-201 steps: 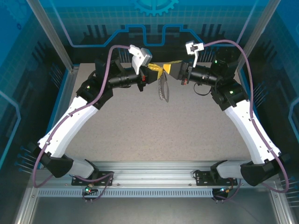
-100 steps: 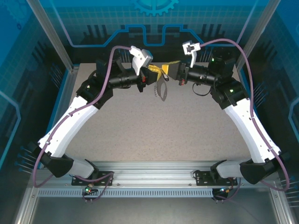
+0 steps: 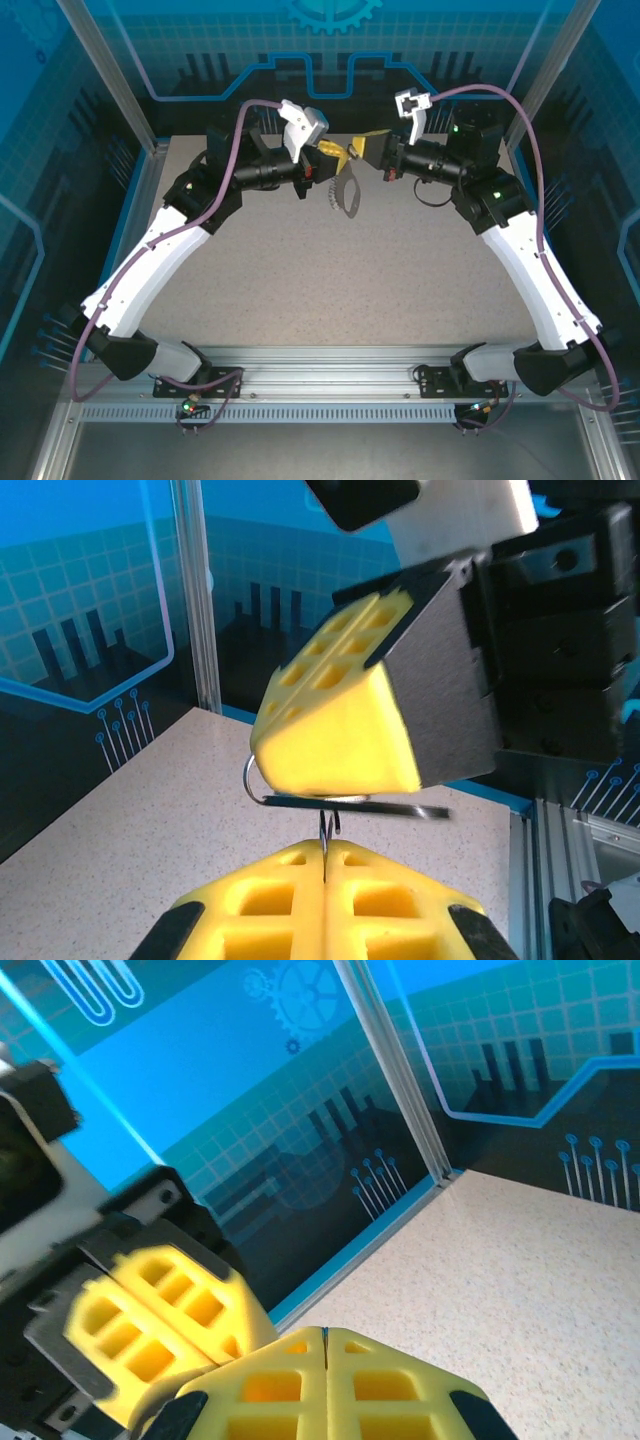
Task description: Put the keys on the keyring
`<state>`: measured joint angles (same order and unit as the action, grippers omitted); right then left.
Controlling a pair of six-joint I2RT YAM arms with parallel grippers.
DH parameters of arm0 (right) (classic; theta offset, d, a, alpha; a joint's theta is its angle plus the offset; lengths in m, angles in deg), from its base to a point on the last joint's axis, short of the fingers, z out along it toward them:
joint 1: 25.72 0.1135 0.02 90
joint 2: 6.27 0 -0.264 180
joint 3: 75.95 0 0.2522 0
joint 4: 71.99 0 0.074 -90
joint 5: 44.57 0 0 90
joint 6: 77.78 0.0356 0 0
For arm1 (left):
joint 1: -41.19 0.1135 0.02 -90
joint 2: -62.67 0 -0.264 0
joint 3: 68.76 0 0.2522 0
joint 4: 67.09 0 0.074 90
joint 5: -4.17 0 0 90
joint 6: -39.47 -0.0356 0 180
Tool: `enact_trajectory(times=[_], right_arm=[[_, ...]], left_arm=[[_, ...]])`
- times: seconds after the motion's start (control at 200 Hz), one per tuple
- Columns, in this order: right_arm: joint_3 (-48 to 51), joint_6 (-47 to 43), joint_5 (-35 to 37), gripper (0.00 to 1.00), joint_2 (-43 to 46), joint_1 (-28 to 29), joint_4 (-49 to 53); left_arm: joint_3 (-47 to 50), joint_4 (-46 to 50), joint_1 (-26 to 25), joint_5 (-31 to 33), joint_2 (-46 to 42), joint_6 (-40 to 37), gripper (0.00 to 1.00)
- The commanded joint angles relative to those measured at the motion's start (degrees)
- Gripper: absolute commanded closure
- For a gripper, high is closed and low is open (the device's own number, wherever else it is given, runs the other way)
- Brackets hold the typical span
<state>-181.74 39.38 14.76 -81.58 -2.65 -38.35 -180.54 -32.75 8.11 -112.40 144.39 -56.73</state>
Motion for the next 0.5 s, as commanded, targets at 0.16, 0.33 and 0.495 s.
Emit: enact_trajectory(times=[0.16,0.33,0.495], right_arm=[[3.1,4.2,-4.5,1.00,1.6,-3.5,-3.9],[3.0,4.9,-7.1,1.00,2.7,-4.1,-7.0],[3.1,5.1,-9.1,1.00,3.8,-4.5,-8.7]], left_arm=[[-2.6,-3.9,-0.6,0.8,-0.2,-1.1,1.00],[-2.7,-3.8,-0.6,1.1,0.4,-1.5,1.00],[-3.6,-3.3,-0.6,1.6,1.2,-2.0,1.00]])
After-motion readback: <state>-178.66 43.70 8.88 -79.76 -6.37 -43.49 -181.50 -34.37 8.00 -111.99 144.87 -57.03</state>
